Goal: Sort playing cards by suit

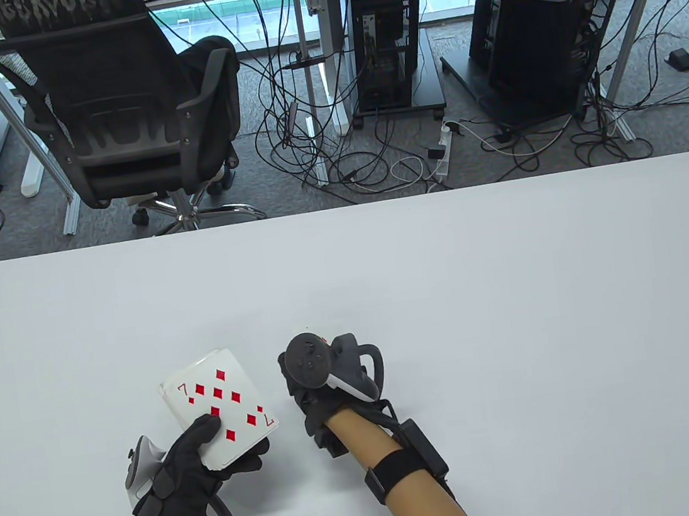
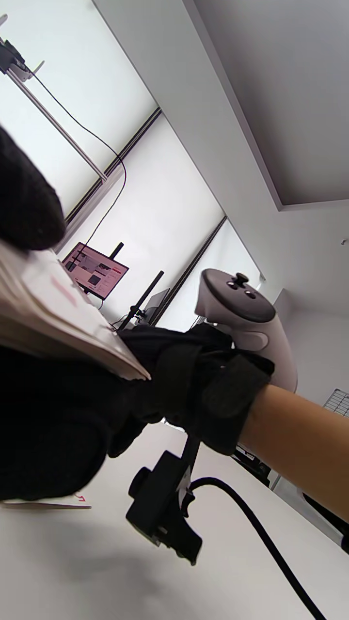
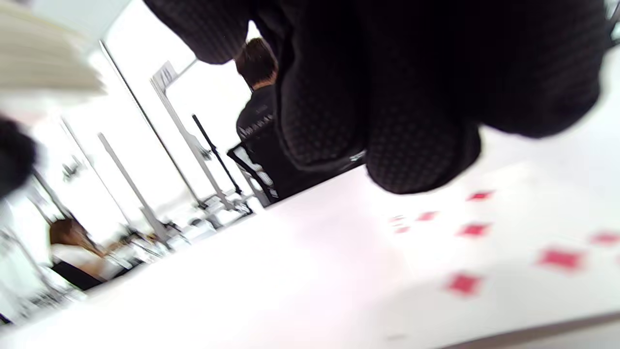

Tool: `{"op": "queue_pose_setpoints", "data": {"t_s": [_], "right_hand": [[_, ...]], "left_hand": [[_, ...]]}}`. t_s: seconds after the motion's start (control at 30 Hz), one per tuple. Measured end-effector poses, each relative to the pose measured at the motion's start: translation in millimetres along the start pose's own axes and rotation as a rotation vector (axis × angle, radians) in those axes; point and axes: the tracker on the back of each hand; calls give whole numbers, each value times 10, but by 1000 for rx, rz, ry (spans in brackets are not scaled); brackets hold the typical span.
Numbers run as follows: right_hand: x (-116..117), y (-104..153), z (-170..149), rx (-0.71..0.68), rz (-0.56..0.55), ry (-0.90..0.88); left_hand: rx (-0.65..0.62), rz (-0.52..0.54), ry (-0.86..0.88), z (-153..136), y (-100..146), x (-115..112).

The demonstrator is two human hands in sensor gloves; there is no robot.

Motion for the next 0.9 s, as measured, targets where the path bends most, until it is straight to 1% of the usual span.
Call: {"op": "queue_pose_setpoints", "data": {"t_s": [0.1, 0.17, 0.27, 0.3, 0.37, 0.47, 0.77, 0.9], "right_hand": [[51, 164, 53, -58, 63, -235], [86, 228, 78, -114, 95, -263], [137, 280, 120, -144, 138, -176], [144, 288, 134, -152, 129, -152], [146, 297, 149, -159, 79, -161], [132, 290, 120, -175, 2, -201], [33, 177, -45, -70, 34, -349], [-56, 134, -146, -38, 4, -312]], "left_hand": [[7, 0, -3, -5, -2, -4], [9, -2, -5, -8, -3, -6], [12, -10, -10, -11, -5, -10], [16, -9, -15, -14, -3, -4], [28, 3, -47, -20, 0, 12], [7, -12, -13, -27, -10, -11], [7, -19, -21, -38, -24, -25], [7, -18, -25, -31, -25, -20]]}}
Point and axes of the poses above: the tracker on the back of each hand, its own z axis roughly to the thumb side, its own y axis roughly from the fingertips to the wrist, x = y × z, and after that the axes turned 11 degrees about -y, right-handed
